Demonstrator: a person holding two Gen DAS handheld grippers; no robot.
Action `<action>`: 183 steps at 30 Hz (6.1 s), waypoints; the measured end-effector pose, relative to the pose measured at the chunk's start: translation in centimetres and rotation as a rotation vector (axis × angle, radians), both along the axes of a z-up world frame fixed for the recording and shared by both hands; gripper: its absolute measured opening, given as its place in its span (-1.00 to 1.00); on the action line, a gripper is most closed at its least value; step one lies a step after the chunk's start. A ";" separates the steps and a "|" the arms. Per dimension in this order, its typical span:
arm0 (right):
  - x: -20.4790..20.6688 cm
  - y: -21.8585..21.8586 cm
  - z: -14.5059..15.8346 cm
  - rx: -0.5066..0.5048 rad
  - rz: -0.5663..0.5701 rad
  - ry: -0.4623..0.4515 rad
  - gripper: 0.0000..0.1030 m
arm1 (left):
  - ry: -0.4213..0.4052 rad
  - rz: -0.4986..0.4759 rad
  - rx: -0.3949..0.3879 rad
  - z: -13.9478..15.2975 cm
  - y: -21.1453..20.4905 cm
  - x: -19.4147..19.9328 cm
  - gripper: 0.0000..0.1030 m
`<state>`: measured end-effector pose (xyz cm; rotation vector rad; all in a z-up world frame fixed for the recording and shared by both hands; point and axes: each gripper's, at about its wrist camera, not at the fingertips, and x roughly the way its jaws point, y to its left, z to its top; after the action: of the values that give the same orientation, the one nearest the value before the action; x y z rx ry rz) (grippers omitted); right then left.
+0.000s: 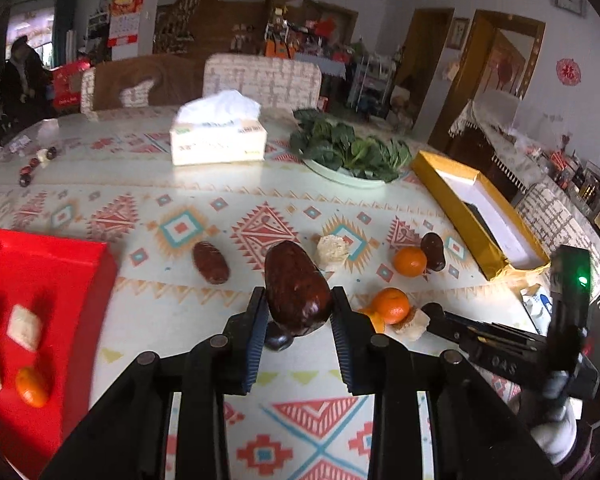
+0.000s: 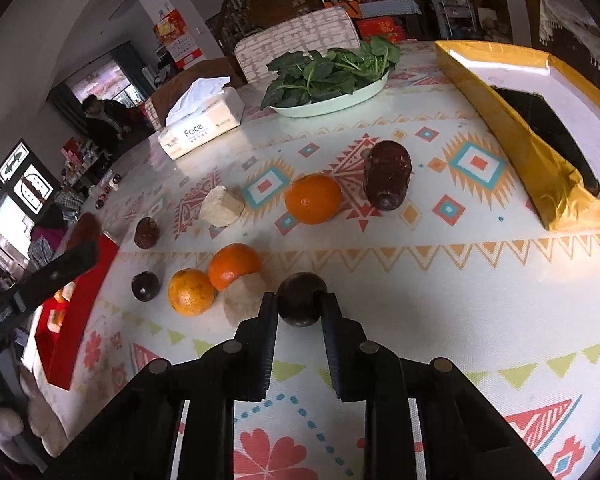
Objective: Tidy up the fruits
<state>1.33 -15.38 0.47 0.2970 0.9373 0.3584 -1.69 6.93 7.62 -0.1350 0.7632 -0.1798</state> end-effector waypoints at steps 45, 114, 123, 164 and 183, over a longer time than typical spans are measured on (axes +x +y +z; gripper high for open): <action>-0.4 33.9 4.3 -0.111 0.482 -0.018 -0.55 | 0.030 0.546 -0.124 -3.9 26.8 -11.3 -0.42; -3.3 2.7 0.8 -0.085 -0.013 0.118 0.53 | 0.189 0.152 0.196 -7.6 1.3 -2.0 1.00; -3.4 2.8 0.8 -0.099 -0.021 0.111 0.60 | 0.189 0.152 0.195 -7.6 1.3 -2.0 1.00; -2.7 5.1 0.8 -0.173 0.049 0.201 1.00 | 0.189 0.152 0.196 -7.6 1.3 -2.0 1.00; -1.9 6.9 -0.2 -0.408 -0.066 0.220 1.00 | 0.189 0.152 0.196 -7.7 1.2 -2.0 1.00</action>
<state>-0.59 -8.49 0.30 -0.0081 1.1886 0.0687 -3.72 8.17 -0.04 -0.0239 0.9502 0.0536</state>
